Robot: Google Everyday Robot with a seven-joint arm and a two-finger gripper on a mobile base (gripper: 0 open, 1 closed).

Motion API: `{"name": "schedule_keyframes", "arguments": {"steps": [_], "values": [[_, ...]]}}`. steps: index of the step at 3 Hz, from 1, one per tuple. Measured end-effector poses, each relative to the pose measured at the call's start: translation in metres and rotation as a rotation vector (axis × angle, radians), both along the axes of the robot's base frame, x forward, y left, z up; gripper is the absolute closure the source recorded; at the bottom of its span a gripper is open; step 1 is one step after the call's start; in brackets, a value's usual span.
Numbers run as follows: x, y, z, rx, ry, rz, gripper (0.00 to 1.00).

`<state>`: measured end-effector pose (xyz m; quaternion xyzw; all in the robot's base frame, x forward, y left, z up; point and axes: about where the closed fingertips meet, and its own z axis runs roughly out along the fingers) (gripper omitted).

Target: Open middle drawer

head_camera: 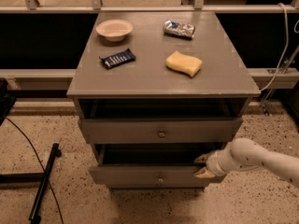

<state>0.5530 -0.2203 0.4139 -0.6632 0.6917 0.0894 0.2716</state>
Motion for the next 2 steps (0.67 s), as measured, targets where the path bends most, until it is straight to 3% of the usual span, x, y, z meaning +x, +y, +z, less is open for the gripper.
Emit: {"name": "schedule_keyframes", "arguments": {"steps": [1, 2], "values": [[-0.045, -0.003, 0.021, 0.016, 0.022, 0.027, 0.55], [-0.064, -0.007, 0.021, 0.012, 0.041, 0.025, 0.37]]}}
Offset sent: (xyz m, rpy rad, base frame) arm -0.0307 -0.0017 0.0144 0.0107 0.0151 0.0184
